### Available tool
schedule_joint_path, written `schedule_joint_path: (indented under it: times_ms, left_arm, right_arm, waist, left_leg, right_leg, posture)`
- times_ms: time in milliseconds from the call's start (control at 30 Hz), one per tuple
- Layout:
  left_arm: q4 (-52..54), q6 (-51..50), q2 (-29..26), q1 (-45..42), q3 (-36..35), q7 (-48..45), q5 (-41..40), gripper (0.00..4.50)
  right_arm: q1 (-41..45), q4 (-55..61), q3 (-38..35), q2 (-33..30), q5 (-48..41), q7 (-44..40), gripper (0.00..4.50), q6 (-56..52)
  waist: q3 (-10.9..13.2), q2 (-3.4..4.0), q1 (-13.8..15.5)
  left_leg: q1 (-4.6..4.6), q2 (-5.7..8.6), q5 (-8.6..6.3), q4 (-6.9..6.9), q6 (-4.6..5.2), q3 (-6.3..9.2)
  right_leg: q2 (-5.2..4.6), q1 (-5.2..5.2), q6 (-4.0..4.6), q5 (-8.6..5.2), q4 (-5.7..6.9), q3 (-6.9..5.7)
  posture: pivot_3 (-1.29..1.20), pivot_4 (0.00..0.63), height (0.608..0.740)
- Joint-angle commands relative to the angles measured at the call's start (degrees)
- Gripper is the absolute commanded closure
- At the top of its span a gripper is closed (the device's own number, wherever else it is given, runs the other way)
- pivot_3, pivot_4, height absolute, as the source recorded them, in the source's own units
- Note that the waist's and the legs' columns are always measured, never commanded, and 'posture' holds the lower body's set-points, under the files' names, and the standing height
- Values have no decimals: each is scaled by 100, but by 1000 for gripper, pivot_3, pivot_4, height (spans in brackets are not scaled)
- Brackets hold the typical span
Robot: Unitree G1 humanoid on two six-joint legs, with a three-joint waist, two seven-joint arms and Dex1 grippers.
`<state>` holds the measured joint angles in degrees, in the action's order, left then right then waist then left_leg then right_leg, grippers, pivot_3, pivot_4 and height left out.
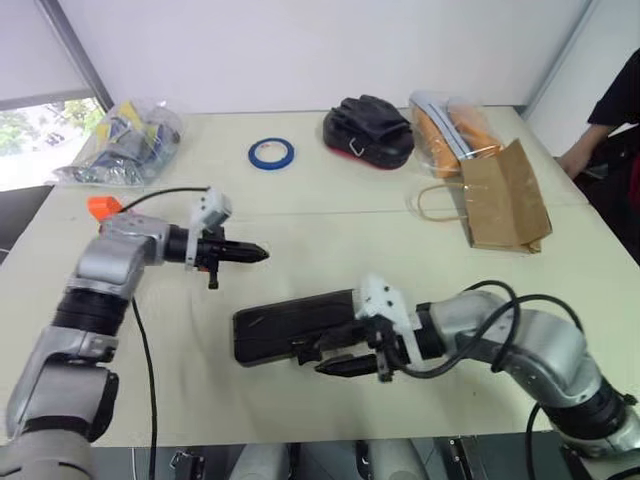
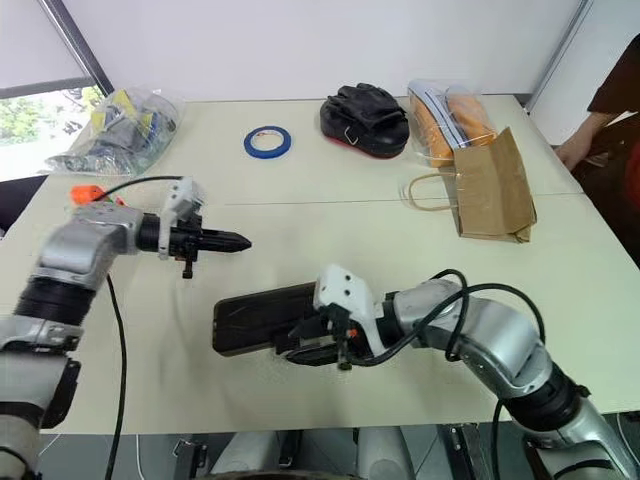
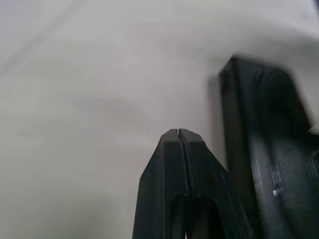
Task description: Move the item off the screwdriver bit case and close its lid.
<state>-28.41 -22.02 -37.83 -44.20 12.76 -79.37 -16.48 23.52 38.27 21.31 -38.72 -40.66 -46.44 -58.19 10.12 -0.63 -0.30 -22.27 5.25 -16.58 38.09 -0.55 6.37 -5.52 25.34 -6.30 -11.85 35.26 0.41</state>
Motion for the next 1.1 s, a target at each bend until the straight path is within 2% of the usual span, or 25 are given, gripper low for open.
schedule_joint_path:
  times_ms: [33, 233, 333, 500, 533, 567, 700, 733, 933, 1100]
  left_arm:
    - [-658, 512, 408, -430, 212, -261, 340, 4500]
    - [-1257, 824, 927, -685, 512, -833, 670, 4500]
    - [-1296, 898, 939, -721, 713, -1221, 787, 4500]
    - [-1156, 1074, 774, -706, 1213, -1313, 662, 4500]
    - [-1102, 1060, 759, -682, 1251, -1313, 623, 4500]
    - [-841, 1001, 551, -656, 1652, -825, 188, 4500]
    - [-794, 1008, 675, -535, 1441, -1313, 453, 4500]
    - [-373, 780, 612, -358, 1403, -1259, 456, 4500]
    - [168, 486, 532, -45, 1689, -1313, 233, 4500]
    - [787, 162, 309, 304, 2068, -1313, 67, 4500]
  right_arm:
    - [1, 260, 214, 153, 99, 150, 4427, 32]
    - [-86, 146, 477, 393, 381, 551, 4427, -47]
    - [-76, 24, 606, 463, 626, 714, 4427, -18]
    - [86, -423, 969, 568, 1269, 935, 4427, 117]
    - [105, -527, 1024, 623, 1371, 984, 4427, 126]
    - [112, -587, 1057, 661, 1441, 1014, 4427, 130]
    - [199, -915, 1228, 847, 1783, 1103, 4427, 221]
    - [233, -989, 1272, 872, 1863, 1109, 4427, 256]
    - [448, -1176, 1400, 962, 2248, 1310, 4427, 201]
    - [728, -1053, 1845, 591, 2821, 1431, 4427, 93]
  waist:
    - [0, -2, 24]
    - [1, -4, 0]
    - [1, -4, -48]
    - [0, -4, -50]
    - [0, -4, -46]
    - [0, -4, -47]
    - [-4, -6, -49]
    - [-4, -6, -56]
    - [-10, -7, -90]
    - [-14, -5, -103]
  left_leg:
    - [-3, 2, -1, 3, 2, 1]
    - [-8, 2, -4, 8, 6, -1]
    - [-8, 2, -4, 8, 7, -1]
    - [-5, 1, -3, 9, 7, -1]
    - [-5, 1, -3, 9, 7, -2]
    - [-5, 1, -3, 9, 7, -1]
    - [-5, 1, -3, 10, 7, -1]
    - [-3, 1, -3, 11, 7, -1]
    - [2, -2, -3, 10, 7, -1]
    - [8, -8, -3, 8, 7, -2]
  right_leg:
    - [-1, 0, -2, 1, 0, 0]
    - [0, 5, -8, 4, -1, 1]
    - [0, 5, -8, 4, 1, 1]
    - [3, 6, -8, 4, 8, 1]
    - [2, 7, -8, 4, 8, 2]
    - [2, 7, -8, 4, 9, 3]
    - [3, 7, -8, 4, 12, 7]
    - [4, 6, -8, 5, 12, 7]
    - [11, 6, -7, 4, 18, 9]
    - [18, 6, -6, 3, 20, 16]
  posture:
    - [0, 150, 740]
    - [0, 150, 740]
    - [0, 150, 740]
    - [0, 150, 740]
    - [0, 150, 740]
    - [0, 150, 740]
    - [0, 150, 740]
    - [0, 150, 740]
    - [0, 150, 740]
    - [0, 150, 740]
